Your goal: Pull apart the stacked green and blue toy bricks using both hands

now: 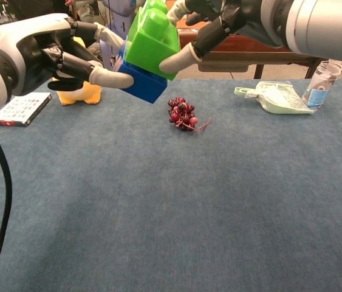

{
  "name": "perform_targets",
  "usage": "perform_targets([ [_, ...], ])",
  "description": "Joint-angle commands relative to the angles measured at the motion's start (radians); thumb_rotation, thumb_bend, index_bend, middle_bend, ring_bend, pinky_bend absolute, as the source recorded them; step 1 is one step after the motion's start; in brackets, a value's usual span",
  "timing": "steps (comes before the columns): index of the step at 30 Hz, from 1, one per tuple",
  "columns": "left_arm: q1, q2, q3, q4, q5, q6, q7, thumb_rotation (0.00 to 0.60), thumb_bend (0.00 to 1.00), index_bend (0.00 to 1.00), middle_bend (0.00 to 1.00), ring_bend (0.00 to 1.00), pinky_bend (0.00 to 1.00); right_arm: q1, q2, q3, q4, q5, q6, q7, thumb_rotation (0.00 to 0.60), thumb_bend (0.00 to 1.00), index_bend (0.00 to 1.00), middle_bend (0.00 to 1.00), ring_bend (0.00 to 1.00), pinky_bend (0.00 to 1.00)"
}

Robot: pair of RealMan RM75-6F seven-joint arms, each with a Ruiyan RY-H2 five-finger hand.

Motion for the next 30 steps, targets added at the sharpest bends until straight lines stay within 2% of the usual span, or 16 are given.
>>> perform_targets([
  [1, 0.001, -0.002, 0.0, 0.006, -0.006, -0.004, 0.002, 0.6, 0.38, 0.89, 1.0, 1.0, 1.0, -0.005, 0.001, 0.001, -0.001, -0.007, 0.001, 0.006, 0.6, 0.11, 0.6, 0.09, 0.0, 0.0],
  [11, 0.006, -0.007, 0.004, 0.036, -0.016, -0.015, 0.016, 0.6, 0.38, 0.9, 1.0, 1.0, 1.0, -0.032, 0.028, -0.001, -0.01, -0.036, 0.01, 0.018, 0.6, 0.11, 0.61, 0.09, 0.0, 0.0],
  [15, 0.006, -0.014, 0.026, 0.064, -0.004, -0.01, 0.053, 0.6, 0.38, 0.9, 1.0, 1.0, 1.0, -0.055, 0.054, -0.021, 0.006, -0.032, 0.016, 0.011, 0.6, 0.11, 0.61, 0.09, 0.0, 0.0],
  [18, -0.005, -0.022, 0.041, 0.088, -0.002, -0.018, 0.096, 0.6, 0.38, 0.86, 1.0, 1.0, 1.0, -0.068, 0.06, -0.047, 0.042, -0.01, 0.009, 0.0, 0.6, 0.11, 0.61, 0.09, 0.0, 0.0],
  [23, -0.031, -0.044, 0.055, 0.125, 0.002, -0.024, 0.179, 0.6, 0.38, 0.7, 1.0, 1.0, 1.0, -0.077, 0.035, -0.102, 0.137, -0.002, 0.009, -0.055, 0.6, 0.11, 0.61, 0.09, 0.0, 0.0],
  [24, -0.036, -0.046, 0.058, 0.127, 0.0, -0.026, 0.196, 0.6, 0.38, 0.64, 1.0, 1.0, 1.0, -0.078, 0.029, -0.109, 0.153, -0.001, 0.01, -0.062, 0.6, 0.11, 0.59, 0.09, 0.0, 0.0],
  [25, -0.04, -0.048, 0.059, 0.129, 0.001, -0.027, 0.209, 0.6, 0.38, 0.52, 1.0, 1.0, 1.0, -0.079, 0.023, -0.115, 0.167, 0.002, 0.01, -0.07, 0.6, 0.11, 0.56, 0.09, 0.0, 0.0],
  [27, -0.045, -0.062, 0.06, 0.142, 0.018, -0.012, 0.231, 0.6, 0.33, 0.32, 1.0, 1.0, 1.0, -0.081, 0.016, -0.126, 0.193, 0.012, 0.003, -0.087, 0.6, 0.11, 0.44, 0.09, 0.0, 0.0],
  [30, -0.046, -0.079, 0.071, 0.16, 0.051, 0.016, 0.265, 0.6, 0.18, 0.17, 1.0, 1.0, 1.0, -0.085, 0.019, -0.133, 0.212, 0.014, -0.017, -0.092, 0.6, 0.07, 0.22, 0.07, 0.0, 0.0],
])
